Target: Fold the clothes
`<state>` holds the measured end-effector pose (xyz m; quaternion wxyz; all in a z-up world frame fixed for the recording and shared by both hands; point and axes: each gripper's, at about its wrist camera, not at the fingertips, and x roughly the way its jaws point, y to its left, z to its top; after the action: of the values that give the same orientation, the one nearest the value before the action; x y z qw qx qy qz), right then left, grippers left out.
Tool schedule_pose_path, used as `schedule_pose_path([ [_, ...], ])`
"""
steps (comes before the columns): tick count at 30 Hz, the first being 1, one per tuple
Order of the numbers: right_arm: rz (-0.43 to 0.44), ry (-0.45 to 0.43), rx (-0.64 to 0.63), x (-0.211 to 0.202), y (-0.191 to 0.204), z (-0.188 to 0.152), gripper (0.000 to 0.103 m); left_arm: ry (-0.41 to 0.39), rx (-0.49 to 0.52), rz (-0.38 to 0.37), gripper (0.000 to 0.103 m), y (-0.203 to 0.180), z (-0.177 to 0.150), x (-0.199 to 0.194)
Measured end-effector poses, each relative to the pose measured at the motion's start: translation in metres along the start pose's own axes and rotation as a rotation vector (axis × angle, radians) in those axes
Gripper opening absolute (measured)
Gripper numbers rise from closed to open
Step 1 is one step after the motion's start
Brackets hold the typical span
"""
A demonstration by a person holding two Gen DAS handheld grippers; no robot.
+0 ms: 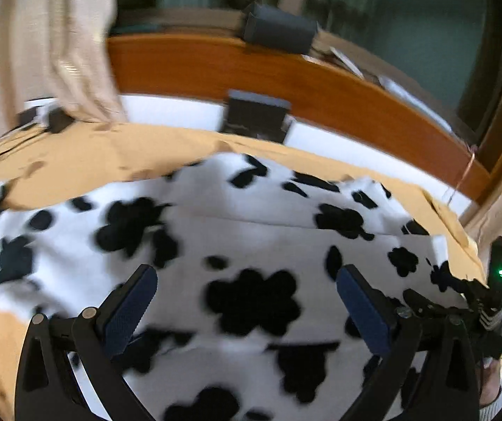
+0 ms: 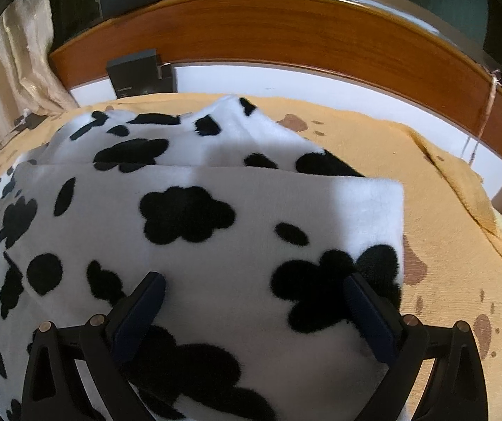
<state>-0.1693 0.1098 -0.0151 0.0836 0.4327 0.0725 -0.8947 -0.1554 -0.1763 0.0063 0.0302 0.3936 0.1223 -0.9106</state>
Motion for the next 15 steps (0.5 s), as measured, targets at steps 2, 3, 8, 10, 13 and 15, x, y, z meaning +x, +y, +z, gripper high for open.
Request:
schedule_pose_path([
  [2, -0.011, -0.003, 0.009, -0.001, -0.002, 0.000, 0.103, 0.040, -0.031, 0.030, 0.103, 0.006, -0.001, 0.019],
  [3, -0.007, -0.001, 0.015, 0.000, -0.004, 0.000, 0.103, 0.060, -0.048, 0.043, 0.103, 0.010, -0.002, 0.028],
  [8, 0.000, 0.008, 0.014, 0.002, -0.004, 0.001, 0.103, 0.044, 0.021, 0.095, 0.103, 0.008, -0.015, 0.043],
  [10, 0.001, 0.009, 0.013, 0.002, -0.004, 0.001, 0.103, 0.051, 0.046, 0.120, 0.103, 0.002, -0.016, 0.045],
  [13, 0.002, 0.009, 0.014, 0.002, -0.004, 0.001, 0.103, 0.052, 0.049, 0.124, 0.103, 0.001, -0.016, 0.043],
  [15, 0.003, 0.007, 0.015, 0.002, -0.004, 0.000, 0.103, 0.045, 0.024, 0.101, 0.103, 0.005, -0.015, 0.038],
])
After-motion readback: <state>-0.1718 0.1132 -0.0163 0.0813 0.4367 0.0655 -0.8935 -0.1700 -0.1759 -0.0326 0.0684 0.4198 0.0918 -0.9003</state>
